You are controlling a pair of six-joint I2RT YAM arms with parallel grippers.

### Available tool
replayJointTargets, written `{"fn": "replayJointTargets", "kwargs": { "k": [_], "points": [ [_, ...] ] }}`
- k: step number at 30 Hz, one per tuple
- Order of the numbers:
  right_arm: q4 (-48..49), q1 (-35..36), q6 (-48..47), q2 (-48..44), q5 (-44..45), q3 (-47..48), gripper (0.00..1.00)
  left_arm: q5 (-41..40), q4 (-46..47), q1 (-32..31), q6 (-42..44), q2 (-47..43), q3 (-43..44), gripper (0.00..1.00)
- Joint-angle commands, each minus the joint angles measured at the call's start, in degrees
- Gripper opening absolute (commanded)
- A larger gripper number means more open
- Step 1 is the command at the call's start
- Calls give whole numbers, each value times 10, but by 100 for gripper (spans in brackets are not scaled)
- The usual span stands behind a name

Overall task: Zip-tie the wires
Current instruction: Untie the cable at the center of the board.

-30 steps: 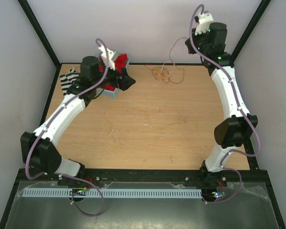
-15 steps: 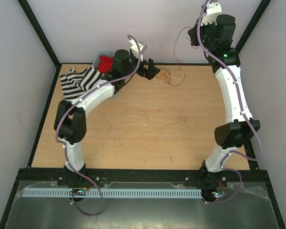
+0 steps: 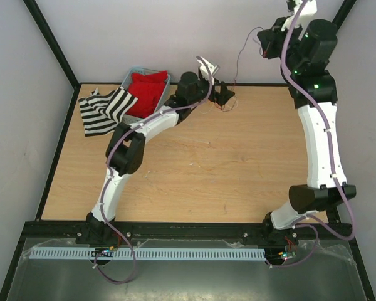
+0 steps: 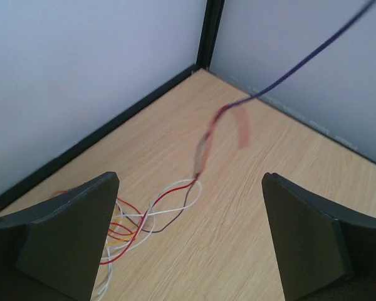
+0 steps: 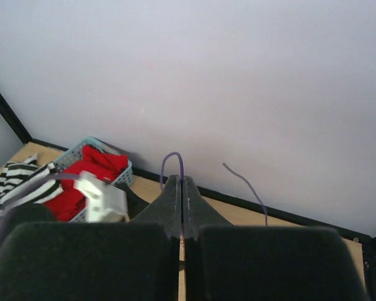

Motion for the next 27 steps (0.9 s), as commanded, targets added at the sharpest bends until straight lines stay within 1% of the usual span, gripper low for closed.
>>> {"fn": "replayJointTargets", "kwargs": {
  "k": [1, 5, 9, 15, 22, 27],
  "points": [
    [7, 1, 9, -59, -4, -18, 0, -14, 12, -9, 11, 74, 52, 99],
    [7, 1, 5, -94, 2, -34, 0, -33, -7, -16, 4, 127, 88, 99],
    [10, 1, 2, -127, 35, -32, 0, -39, -32, -19, -8, 173, 124, 99],
    [17, 1, -6, -186, 77, -27, 0, -69, -87, -21, -8, 214, 180, 99],
    [18, 1, -29, -299, 214, -77, 0, -101, -149, -14, 11, 244, 249, 99],
    [19, 1, -52, -365, 346, -118, 0, -120, -174, 7, -27, 255, 269, 99]
  ]
}}
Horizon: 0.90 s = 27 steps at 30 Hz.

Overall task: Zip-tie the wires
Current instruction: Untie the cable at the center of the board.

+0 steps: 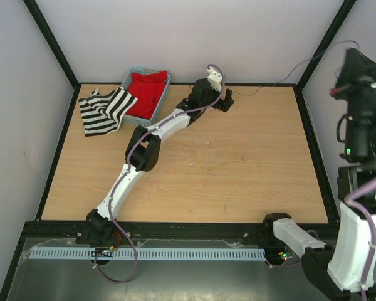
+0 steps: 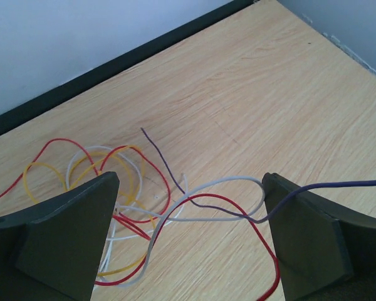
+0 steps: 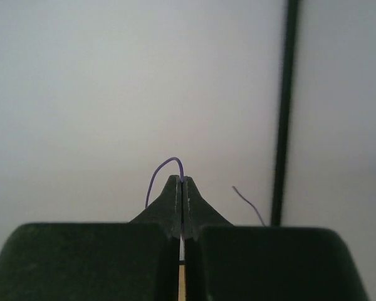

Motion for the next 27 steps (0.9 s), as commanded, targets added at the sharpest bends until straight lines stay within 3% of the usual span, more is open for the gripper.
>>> {"fn": "replayJointTargets", "kwargs": {
  "k": [1, 6, 11, 15, 22, 27],
  "points": [
    [16, 2, -29, -45, 158, -29, 0, -24, -33, 23, -30, 23, 22, 99],
    [22, 2, -42, -74, 214, -68, 0, -43, -58, 43, -55, 20, 23, 99],
    [22, 1, -34, -70, 177, -105, 0, 11, -44, 54, -61, 0, 23, 99],
    [7, 2, -31, -60, 169, -116, 0, -1, -41, 57, -60, -7, 34, 99],
    [-1, 1, -71, -75, 308, -120, 0, -19, -129, 110, -164, 7, 46, 99],
    [2, 1, -71, -96, 342, -134, 0, -17, -134, 119, -141, -1, 20, 99]
  ]
}}
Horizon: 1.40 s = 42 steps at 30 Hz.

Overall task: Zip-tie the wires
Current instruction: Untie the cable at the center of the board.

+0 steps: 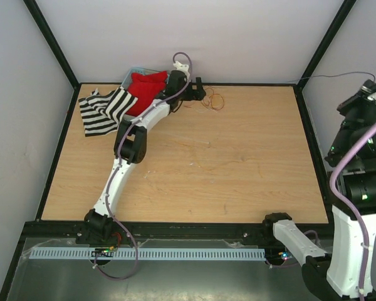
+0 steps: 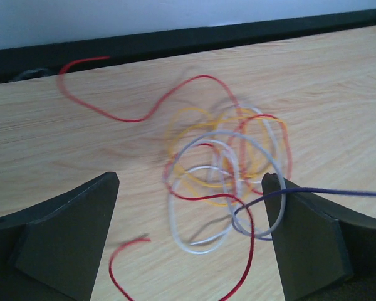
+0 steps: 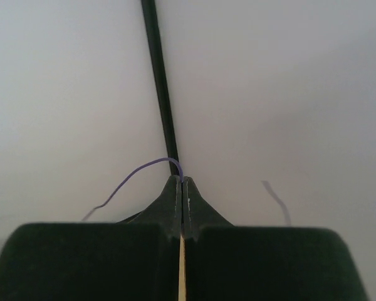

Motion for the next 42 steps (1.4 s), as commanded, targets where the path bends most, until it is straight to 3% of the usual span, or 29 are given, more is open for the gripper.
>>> {"fn": "replayJointTargets", "kwargs": {
  "k": [1, 10, 19, 30, 38, 42],
  "points": [
    [11, 2, -13, -29, 58, -10, 0, -3, -16, 15, -1, -15, -12, 99],
    [12, 1, 5, -34, 19, -29, 0, 18, -22, 23, -9, -14, -24, 99],
    [10, 1, 26, -7, -49, -53, 0, 133, 10, 23, 12, -27, -40, 99],
    [10, 1, 76, 53, -208, -160, 0, 168, 30, 21, 102, -134, -159, 99],
    [11, 1, 92, 99, -257, -193, 0, 324, 28, 70, -16, -173, -186, 99],
    [14, 1, 94, 102, -260, -199, 0, 334, 28, 66, 60, -205, -221, 99]
  ]
}}
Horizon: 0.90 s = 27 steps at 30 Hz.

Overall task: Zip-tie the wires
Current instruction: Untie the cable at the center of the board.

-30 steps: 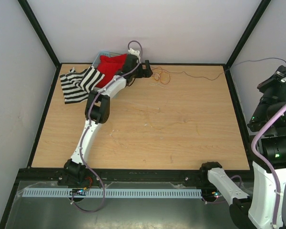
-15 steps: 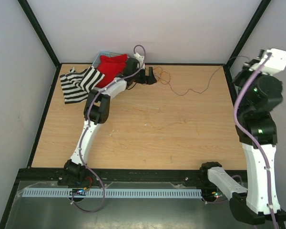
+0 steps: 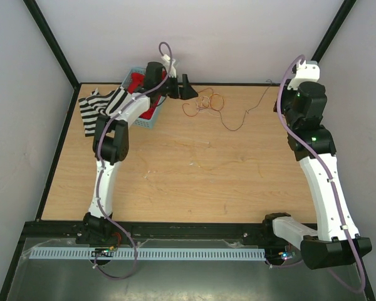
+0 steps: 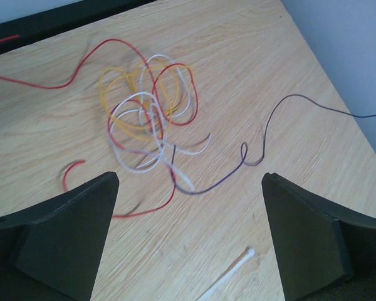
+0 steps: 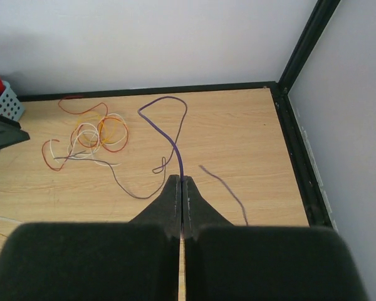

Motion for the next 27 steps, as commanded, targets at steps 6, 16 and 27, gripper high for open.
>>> {"fn": "replayJointTargets", "kwargs": {
  "k": [6, 16, 27],
  "points": [
    [18, 1, 11, -9, -34, 0, 0, 63, 8, -8, 120, -53, -65, 99],
    [19, 1, 7, 2, -50, -5, 0, 38, 14, -51, 264, -101, -110, 99],
    [22, 1, 2, 4, -56, -15, 0, -30, 16, -98, 398, -92, -112, 98]
  ]
}}
